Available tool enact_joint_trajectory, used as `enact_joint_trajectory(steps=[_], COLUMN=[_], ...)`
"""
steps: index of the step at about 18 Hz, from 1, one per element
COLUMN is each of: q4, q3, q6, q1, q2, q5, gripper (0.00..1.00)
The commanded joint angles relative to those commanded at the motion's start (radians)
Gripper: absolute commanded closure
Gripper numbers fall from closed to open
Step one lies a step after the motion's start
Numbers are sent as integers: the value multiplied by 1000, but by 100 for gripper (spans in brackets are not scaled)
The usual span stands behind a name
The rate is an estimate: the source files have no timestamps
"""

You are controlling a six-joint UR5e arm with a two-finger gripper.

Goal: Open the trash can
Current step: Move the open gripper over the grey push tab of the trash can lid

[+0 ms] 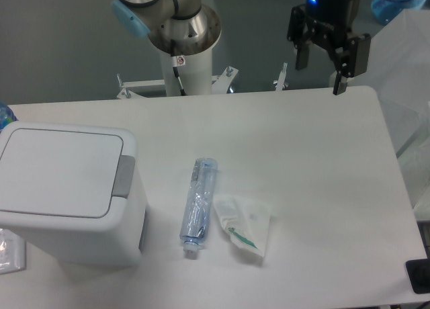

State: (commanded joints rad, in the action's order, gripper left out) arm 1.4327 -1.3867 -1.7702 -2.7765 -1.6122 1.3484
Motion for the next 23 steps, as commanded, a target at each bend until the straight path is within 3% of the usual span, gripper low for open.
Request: enact_joint_trajectory(steps=[5, 13, 21, 23], q4=[2, -51, -261, -276], q3=[-2, 5, -29, -32], q6=[30, 438, 901, 1029], q1=[15, 129, 305, 331], q2=[-2, -28, -64, -69], q5=[-74, -77, -75, -77], gripper=[0, 0, 0, 0])
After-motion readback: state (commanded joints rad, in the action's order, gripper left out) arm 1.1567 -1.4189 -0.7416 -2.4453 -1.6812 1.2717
